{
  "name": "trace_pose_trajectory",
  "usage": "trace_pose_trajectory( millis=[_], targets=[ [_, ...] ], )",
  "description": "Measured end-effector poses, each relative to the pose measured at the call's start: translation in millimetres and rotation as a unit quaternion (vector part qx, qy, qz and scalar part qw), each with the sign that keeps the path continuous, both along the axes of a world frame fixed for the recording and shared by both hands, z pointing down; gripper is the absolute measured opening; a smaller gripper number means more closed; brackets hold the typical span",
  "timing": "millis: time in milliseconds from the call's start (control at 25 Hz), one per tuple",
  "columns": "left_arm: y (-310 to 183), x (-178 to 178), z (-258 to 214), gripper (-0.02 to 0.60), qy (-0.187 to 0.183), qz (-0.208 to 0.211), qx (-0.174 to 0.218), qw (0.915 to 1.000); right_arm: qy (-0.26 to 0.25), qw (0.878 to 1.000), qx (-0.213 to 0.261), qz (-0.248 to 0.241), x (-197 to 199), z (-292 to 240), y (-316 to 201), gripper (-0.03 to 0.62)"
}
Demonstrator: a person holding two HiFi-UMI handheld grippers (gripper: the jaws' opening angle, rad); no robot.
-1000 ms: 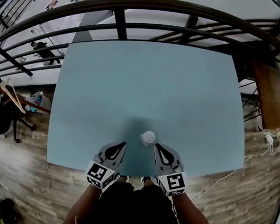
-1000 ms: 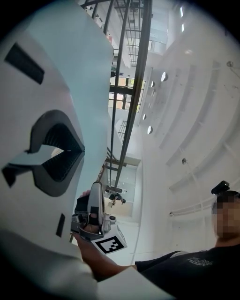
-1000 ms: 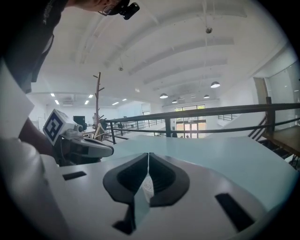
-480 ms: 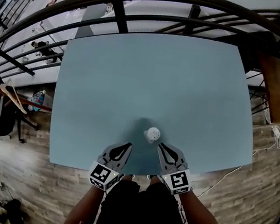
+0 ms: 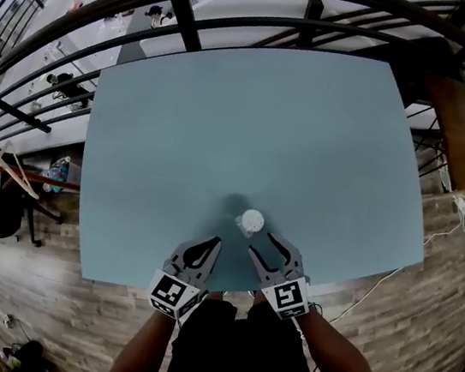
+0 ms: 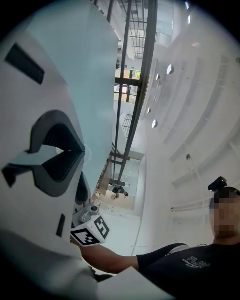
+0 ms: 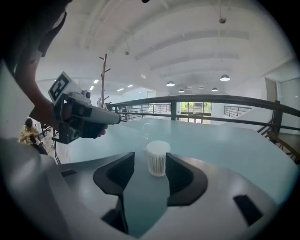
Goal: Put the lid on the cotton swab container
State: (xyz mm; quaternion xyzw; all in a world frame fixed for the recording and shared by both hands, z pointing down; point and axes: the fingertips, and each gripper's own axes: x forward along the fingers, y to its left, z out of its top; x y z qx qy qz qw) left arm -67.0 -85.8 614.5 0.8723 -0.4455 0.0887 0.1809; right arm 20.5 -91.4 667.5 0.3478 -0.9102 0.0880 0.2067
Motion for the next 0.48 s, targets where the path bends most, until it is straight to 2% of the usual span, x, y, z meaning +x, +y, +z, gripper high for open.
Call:
trace_pose_trajectory(
  millis=[480],
  targets=[
    [-13, 6, 10, 0.011, 0.004, 0.001, 0.000, 1.0000, 0.011, 1.000, -0.018, 0.004, -7, 37, -20, 0.243]
  ],
)
